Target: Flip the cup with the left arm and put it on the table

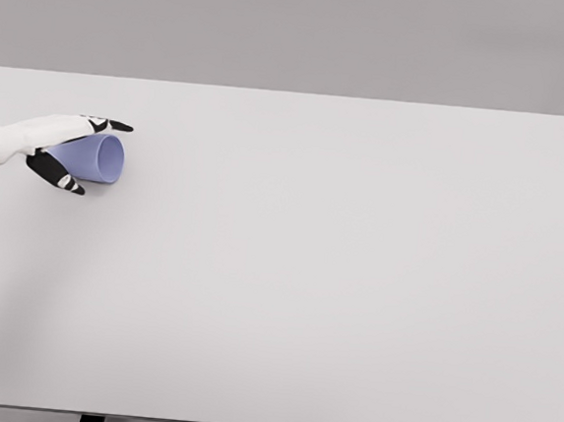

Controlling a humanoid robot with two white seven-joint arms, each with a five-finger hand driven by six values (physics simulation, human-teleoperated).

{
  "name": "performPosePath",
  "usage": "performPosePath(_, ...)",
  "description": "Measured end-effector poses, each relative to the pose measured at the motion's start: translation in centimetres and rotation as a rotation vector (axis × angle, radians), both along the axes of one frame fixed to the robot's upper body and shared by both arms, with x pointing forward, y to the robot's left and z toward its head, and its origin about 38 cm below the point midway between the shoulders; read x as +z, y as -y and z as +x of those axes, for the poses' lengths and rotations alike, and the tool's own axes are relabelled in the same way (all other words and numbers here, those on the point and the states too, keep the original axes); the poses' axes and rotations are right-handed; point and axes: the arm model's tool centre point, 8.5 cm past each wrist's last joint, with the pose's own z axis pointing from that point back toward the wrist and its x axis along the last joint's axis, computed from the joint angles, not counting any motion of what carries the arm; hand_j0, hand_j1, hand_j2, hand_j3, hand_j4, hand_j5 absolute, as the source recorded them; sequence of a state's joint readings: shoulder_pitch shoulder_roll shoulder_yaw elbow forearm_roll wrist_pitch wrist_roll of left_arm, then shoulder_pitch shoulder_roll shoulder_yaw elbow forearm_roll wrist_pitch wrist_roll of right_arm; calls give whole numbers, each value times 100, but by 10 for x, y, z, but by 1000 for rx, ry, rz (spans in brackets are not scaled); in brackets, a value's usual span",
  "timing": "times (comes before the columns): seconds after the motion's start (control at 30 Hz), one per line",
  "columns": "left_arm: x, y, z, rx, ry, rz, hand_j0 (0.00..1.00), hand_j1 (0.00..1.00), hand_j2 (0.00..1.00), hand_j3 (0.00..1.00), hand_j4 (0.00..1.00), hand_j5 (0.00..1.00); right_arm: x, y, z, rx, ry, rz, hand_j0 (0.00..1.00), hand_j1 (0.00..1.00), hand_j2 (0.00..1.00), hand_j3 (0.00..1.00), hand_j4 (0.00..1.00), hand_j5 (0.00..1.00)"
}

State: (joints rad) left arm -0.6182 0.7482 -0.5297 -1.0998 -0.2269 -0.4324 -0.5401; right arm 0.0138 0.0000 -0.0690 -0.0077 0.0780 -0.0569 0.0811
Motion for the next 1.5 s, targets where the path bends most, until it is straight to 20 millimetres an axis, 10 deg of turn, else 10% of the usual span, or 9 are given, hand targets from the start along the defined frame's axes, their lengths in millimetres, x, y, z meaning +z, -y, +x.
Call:
performPosePath(0.9, -7, 18, 9, 13, -7, 15, 100, 100, 100, 100, 100, 100, 0, 0, 0, 0, 0, 0, 100, 100, 100, 100, 100, 100)
performPosePath(1.5, -15, 19, 12, 52, -7, 58, 52, 52, 52, 52, 52, 52, 0, 0, 0, 0, 0, 0, 100, 100, 100, 100, 100, 100)
